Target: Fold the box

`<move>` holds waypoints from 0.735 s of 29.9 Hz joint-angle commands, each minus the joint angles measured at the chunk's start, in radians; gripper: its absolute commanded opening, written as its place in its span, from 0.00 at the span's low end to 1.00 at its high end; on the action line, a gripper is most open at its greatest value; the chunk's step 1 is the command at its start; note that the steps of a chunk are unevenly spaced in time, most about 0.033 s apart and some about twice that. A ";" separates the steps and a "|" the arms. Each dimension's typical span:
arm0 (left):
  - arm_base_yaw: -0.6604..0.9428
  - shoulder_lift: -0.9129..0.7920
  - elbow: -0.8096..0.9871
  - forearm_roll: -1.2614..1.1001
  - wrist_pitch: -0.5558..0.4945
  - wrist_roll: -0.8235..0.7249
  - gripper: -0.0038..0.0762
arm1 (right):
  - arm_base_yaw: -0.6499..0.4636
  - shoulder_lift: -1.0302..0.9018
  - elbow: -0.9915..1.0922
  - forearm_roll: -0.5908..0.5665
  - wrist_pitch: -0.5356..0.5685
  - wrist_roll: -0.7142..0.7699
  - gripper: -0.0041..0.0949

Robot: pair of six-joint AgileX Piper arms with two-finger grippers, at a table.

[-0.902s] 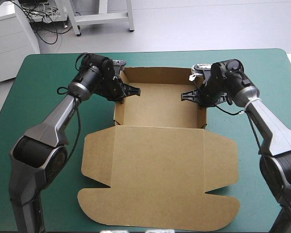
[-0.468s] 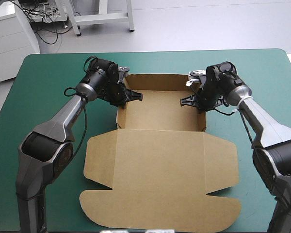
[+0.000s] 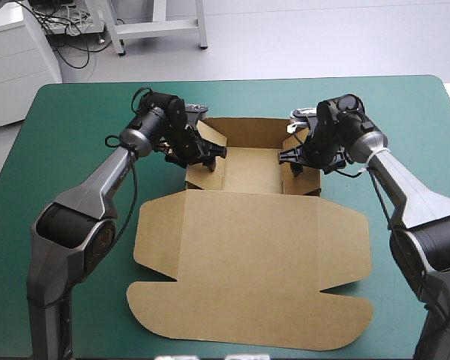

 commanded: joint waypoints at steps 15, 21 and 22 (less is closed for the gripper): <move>0.066 -0.071 -0.397 -0.176 0.059 -0.025 0.58 | -0.029 -0.080 -0.248 -0.026 0.091 0.059 0.77; 0.066 -0.162 -0.396 -0.187 0.060 0.101 0.02 | -0.029 -0.160 -0.178 0.054 0.091 0.029 0.77; 0.066 -0.195 -0.384 -0.187 0.060 0.108 0.01 | -0.029 -0.178 -0.146 0.054 0.091 0.030 0.77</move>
